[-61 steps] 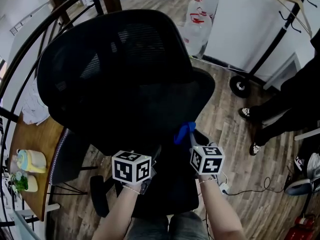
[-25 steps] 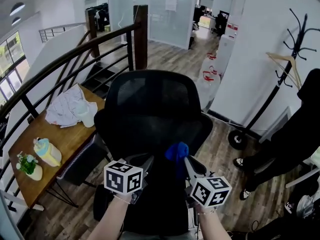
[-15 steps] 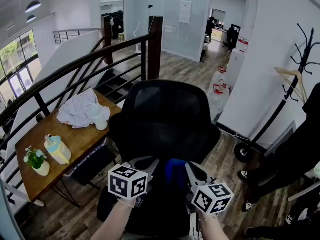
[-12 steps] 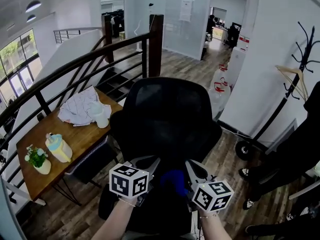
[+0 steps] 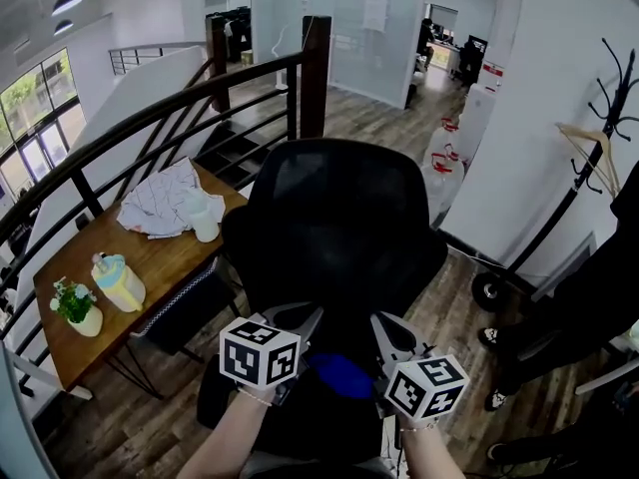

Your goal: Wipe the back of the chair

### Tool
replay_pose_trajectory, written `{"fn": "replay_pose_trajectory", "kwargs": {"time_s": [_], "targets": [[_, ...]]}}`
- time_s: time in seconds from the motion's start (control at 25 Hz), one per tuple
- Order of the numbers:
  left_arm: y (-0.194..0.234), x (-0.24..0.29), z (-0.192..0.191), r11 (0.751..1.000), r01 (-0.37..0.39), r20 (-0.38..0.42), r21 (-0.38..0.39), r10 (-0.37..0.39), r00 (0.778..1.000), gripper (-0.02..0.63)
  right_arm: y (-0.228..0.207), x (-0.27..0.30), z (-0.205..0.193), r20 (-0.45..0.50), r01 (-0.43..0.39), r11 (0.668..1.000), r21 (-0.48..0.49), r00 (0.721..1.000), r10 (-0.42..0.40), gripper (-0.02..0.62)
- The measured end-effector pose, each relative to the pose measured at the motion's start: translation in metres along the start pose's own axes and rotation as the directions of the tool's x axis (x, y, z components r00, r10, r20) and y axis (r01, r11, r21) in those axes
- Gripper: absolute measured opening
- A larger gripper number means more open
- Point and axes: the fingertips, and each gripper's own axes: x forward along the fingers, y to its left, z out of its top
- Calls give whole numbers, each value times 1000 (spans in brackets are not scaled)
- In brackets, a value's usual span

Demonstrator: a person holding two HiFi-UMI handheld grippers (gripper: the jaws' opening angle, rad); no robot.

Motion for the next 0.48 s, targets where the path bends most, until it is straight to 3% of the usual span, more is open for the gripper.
{"fn": "replay_pose_trajectory", "kwargs": {"time_s": [0.48], "targets": [[-6, 1, 4, 1000, 7, 8, 9, -7, 1000, 34, 7, -1, 2, 2, -15, 1000, -5, 1000, 15, 26]]}}
